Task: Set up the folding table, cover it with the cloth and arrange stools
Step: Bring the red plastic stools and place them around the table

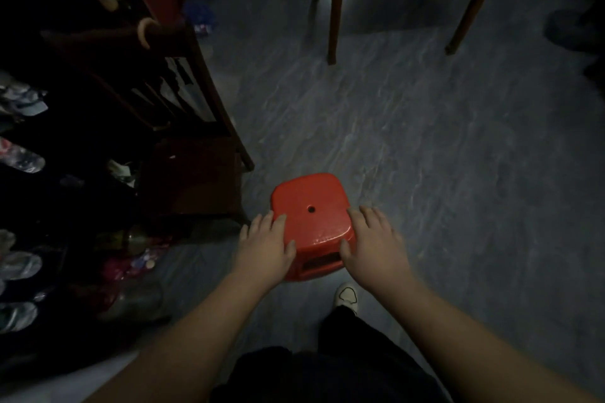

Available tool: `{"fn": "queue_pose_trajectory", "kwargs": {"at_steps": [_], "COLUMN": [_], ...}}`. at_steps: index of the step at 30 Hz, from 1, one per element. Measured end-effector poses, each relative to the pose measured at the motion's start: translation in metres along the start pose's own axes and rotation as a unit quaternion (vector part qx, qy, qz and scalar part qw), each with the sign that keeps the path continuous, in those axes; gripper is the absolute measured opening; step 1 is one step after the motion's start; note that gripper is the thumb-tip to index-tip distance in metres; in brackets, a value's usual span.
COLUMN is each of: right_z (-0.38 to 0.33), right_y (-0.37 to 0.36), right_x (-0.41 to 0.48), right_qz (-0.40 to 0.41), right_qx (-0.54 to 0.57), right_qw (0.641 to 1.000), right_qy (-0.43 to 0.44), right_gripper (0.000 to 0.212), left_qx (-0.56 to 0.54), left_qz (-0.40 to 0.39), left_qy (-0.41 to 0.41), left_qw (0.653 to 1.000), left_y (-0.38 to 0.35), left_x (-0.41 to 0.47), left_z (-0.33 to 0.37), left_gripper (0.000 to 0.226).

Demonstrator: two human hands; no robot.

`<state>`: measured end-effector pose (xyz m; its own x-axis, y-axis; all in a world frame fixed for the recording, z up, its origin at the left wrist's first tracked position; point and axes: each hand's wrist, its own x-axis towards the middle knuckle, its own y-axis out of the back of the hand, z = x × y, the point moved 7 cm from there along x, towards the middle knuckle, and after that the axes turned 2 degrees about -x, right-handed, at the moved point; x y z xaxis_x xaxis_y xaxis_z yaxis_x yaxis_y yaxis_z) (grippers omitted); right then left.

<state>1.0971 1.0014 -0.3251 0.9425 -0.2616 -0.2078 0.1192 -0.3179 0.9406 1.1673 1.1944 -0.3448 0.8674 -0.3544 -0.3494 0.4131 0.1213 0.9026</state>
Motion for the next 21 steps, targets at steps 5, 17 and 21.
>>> {"fn": "queue_pose_trajectory", "kwargs": {"at_steps": [5,17,21], "right_z": [0.042,0.115,0.152], "right_y": [-0.039,-0.267,-0.357], "right_x": [0.098,0.25,0.275], "right_qz": [-0.063,-0.159,-0.162], "right_qx": [-0.028,0.131,0.256], "right_qw": [0.998,0.975,0.937], "right_qy": [0.015,-0.083,-0.172], "right_gripper": [0.062,0.071,0.09], "left_qx": [-0.017,-0.353,-0.403], "left_qz": [-0.012,0.005,-0.009], "left_qy": [0.078,0.267,0.299], "left_qw": [0.997,0.897,0.865], "left_y": [-0.034,-0.247,-0.308], "left_x": [0.077,0.227,0.247], "left_z": [-0.011,-0.112,-0.15], "left_gripper": [0.063,0.074,0.094]}}
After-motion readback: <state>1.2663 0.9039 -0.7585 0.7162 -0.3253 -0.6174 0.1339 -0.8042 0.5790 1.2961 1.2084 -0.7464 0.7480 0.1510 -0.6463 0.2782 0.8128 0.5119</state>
